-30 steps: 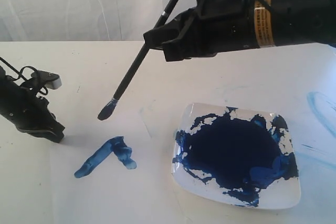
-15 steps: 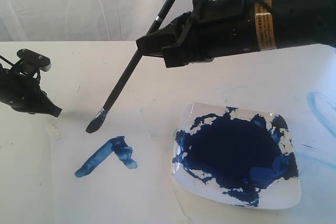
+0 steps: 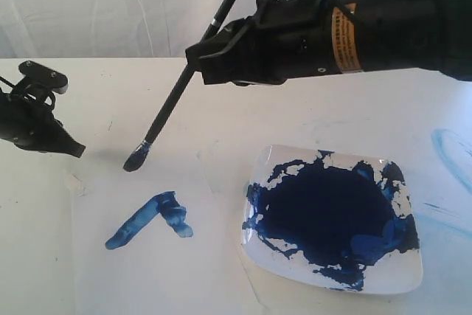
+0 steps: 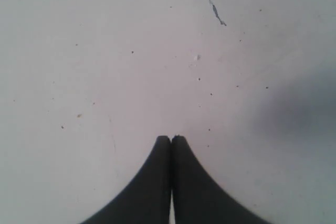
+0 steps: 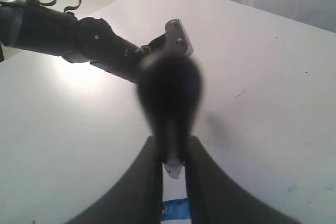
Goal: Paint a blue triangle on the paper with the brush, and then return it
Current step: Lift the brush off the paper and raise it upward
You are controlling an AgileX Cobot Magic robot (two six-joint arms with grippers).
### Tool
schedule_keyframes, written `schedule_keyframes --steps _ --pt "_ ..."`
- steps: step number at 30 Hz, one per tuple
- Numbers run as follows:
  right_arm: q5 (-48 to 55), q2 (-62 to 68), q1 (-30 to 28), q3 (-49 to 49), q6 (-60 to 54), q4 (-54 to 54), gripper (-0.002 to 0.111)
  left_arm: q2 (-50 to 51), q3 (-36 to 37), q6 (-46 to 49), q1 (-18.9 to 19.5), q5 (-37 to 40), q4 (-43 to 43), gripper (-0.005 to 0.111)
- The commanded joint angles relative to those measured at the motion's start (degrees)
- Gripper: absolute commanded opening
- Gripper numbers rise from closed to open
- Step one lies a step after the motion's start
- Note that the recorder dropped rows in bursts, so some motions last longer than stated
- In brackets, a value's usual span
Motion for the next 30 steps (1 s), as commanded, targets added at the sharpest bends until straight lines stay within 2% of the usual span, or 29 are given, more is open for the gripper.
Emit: schedule_keyframes --steps 1,10,11,16,19,22,25,30 --pt "2.6 -0.54 0.45 0.18 1.56 0.41 0.0 -0.03 0.4 -0.22 0.06 0.57 -0.42 0.0" --pt "1.52 -0.81 -0.01 0.18 1.41 0.41 0.0 -0.03 0.4 -0.22 0.06 0.57 -0.42 0.0" --pt "0.78 -0.81 -0.44 0.18 -0.44 0.61 0.0 -0.03 0.4 -0.22 0.06 0.57 -0.42 0.0" --pt "-1.74 -0.81 -0.79 0.18 -17.5 16.42 0.0 -0.03 0.4 -0.22 0.06 0.57 -0.42 0.0" --pt "0.36 -0.81 -0.79 0.18 -21.39 19.35 0.0 -0.03 0.4 -0.22 0.06 0.57 -0.42 0.0" --pt "3.05 -0.69 -0.87 0.18 -21.9 18.15 0.0 -0.03 0.4 -0.22 0.06 0.57 -0.42 0.0" --pt "0.57 -0.6 -3.33 0.18 -20.27 17.0 0.0 -0.03 0.4 -0.22 0.06 0.57 -0.42 0.0" --pt "1.22 -0.6 -3.7 0.18 -13.59 8.32 0.0 -0.03 0.4 -0.22 0.06 0.57 -0.42 0.0"
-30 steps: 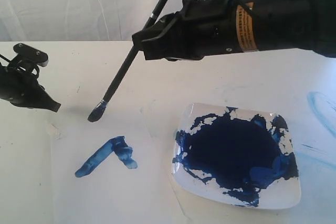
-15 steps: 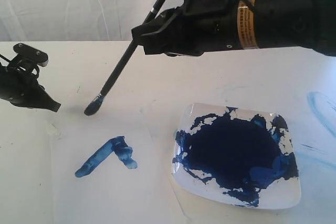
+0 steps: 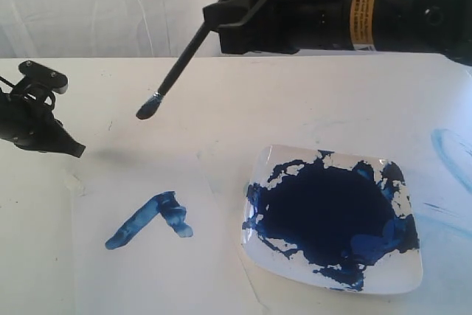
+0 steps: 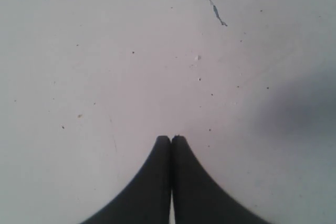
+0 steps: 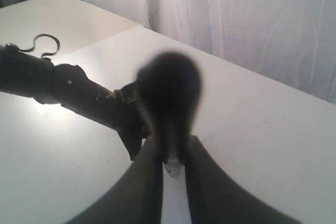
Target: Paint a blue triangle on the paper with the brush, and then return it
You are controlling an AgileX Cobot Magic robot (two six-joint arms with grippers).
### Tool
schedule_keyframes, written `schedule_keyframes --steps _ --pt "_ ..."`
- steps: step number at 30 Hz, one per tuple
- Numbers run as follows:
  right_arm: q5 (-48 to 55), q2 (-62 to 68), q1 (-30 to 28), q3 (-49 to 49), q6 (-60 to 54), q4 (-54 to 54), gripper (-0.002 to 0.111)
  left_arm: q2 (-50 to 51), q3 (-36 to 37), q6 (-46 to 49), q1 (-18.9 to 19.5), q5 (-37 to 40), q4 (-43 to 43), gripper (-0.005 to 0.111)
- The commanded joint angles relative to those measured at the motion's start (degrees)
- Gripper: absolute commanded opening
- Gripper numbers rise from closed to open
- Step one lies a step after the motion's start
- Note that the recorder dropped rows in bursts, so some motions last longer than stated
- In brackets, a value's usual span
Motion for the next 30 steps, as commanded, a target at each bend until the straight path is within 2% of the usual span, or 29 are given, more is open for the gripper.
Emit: schedule_keyframes --steps 1,3,5,9,10,11,13,14,19,22,25,30 --pt "-0.17 -0.33 -0.61 0.18 3.76 -4.3 0.0 -0.03 0.4 -0.22 0.06 0.57 -0.42 0.0" --pt "-0.17 -0.33 -0.61 0.18 -0.14 0.46 0.0 -0.03 0.4 -0.22 0.06 0.57 -0.42 0.0" --pt "1.02 -0.33 -0.45 0.18 -9.74 8.66 0.0 -0.03 0.4 -0.22 0.06 0.57 -0.42 0.0" --pt "10.68 -0.33 1.97 0.18 -27.91 25.8 0.0 -0.03 0.4 -0.22 0.06 0.57 -0.42 0.0" --pt "16.93 -0.33 3.61 0.18 -36.34 34.28 0.0 -0.03 0.4 -0.22 0.06 0.57 -0.42 0.0" --pt "22.68 -0.33 5.61 0.18 -50.4 42.59 0.0 -0.03 0.4 -0.22 0.06 0.57 -0.42 0.0" --pt "34.03 -0.33 9.08 -0.72 -70.86 58.65 0.0 -0.03 0.4 -0.22 0.06 0.57 -0.42 0.0" --pt "36.41 -0.33 10.31 -1.24 -76.36 62.68 0.0 -0.03 0.4 -0.22 0.06 0.57 -0.42 0.0" --pt "54.6 -0.98 13.34 -6.25 -115.63 101.24 0.0 -0.03 0.4 -0.22 0.06 0.43 -0.42 0.0" --pt "61.64 -0.98 13.34 -8.02 -126.96 112.27 0.0 -0.03 0.4 -0.22 0.06 0.43 -0.42 0.0" --pt "65.95 -0.98 13.34 -8.87 -132.99 119.6 0.0 -0.03 0.4 -0.22 0.06 0.43 -0.42 0.0" --pt "67.83 -0.98 13.34 -8.54 -134.34 121.2 0.0 -0.03 0.4 -0.22 0.06 0.43 -0.42 0.0"
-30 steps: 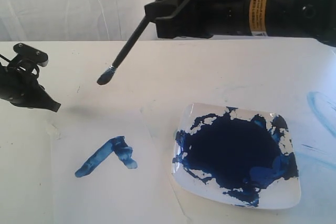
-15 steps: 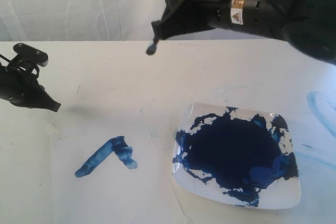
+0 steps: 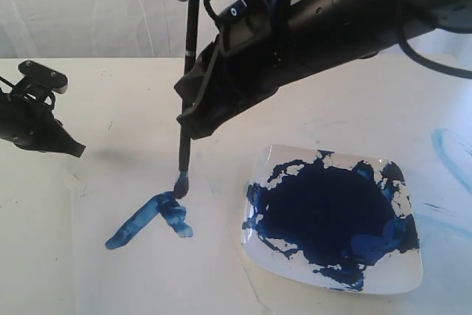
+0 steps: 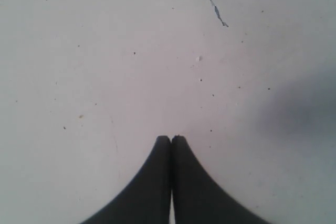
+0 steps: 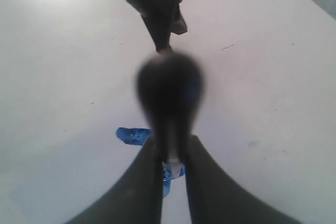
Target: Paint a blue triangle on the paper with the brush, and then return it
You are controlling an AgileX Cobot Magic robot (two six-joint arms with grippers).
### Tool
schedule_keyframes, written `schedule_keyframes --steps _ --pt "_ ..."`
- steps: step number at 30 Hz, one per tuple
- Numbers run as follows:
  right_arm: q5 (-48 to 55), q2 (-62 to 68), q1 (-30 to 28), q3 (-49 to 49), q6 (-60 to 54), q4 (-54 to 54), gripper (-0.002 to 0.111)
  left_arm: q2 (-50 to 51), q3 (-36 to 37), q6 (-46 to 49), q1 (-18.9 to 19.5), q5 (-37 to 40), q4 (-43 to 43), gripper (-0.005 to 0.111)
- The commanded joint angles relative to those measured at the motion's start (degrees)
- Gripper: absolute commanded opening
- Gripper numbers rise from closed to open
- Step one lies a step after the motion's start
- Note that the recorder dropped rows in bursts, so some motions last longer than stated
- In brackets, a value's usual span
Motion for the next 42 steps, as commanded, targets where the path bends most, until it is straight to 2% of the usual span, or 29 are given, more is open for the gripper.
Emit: schedule_keyframes --steps 1,14,42 --pt "1.46 -0.64 0.14 -0.22 -2.49 2.77 0.0 -0.03 0.4 -0.22 0.06 0.43 -0.42 0.0" --pt "1.34 -0.64 0.14 -0.22 -2.71 7.41 0.0 -0.03 0.4 -0.22 0.06 0.43 -0.42 0.0" --pt "3.39 -0.64 0.14 0.57 -2.71 7.28 0.0 -0.03 0.4 -0.5 0.06 0.73 -1.68 0.0"
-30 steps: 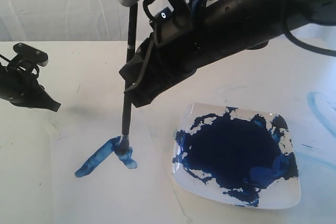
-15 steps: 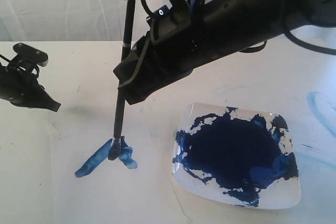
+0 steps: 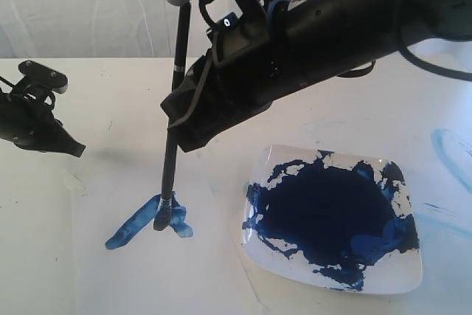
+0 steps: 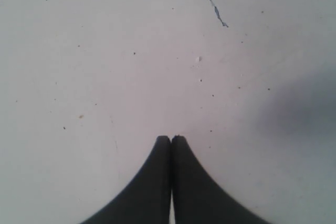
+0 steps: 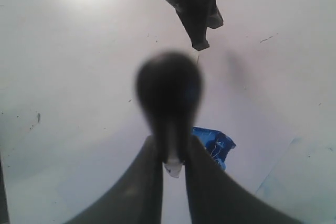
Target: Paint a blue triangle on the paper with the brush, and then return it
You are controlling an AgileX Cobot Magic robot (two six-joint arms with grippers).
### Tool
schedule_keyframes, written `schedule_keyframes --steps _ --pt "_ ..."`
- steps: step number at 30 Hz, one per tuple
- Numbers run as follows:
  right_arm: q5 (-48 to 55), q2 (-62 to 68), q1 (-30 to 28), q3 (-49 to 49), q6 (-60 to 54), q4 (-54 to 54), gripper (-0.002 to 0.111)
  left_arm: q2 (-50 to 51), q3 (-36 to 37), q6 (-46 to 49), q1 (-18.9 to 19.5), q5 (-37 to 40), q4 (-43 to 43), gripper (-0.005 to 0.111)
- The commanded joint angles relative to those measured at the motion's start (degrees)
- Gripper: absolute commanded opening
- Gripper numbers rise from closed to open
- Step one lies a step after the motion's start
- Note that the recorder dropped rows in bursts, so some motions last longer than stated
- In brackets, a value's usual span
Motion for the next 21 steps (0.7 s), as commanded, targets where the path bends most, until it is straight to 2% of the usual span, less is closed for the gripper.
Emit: schedule_keyframes --steps 1,6,7,9,10,13,17,21 --pt "-0.45 -0.64 0.03 0.21 -0.68 0.39 0.0 -0.03 0.4 -0.5 0.06 0.73 -1.84 0.0" --pt "-0.21 -0.64 0.03 0.21 -0.42 0.39 0.0 -0.03 0.4 -0.5 0.06 0.73 -2.17 0.0" --pt "-0.21 -0.64 0.03 0.21 -0.42 0.39 0.0 -0.21 0.4 -1.66 0.06 3.06 -4.24 0.0" --pt "-0.09 -0.64 0.03 0.21 -0.4 0.39 0.0 -1.8 0.03 -4.71 0.35 15.39 -5.5 0.0" --pt "-0.09 -0.64 0.03 0.21 -0.4 0.39 0.0 -2.81 -0.68 -5.09 0.49 18.36 -5.72 0.0" --pt "-0.09 -0.64 0.03 0.21 -0.4 0.39 0.0 -6.3 -3.41 -11.76 0.49 24.63 -10.69 0.0" --pt "-0.3 -0.64 0.03 0.21 -0.4 0.39 0.0 -8.6 -7.71 -12.28 0.6 34.71 -9.81 0.0" --pt "-0.65 -0.64 0.03 0.21 -0.4 0.39 0.0 -7.25 -7.82 -10.5 0.6 40.95 -9.81 0.0"
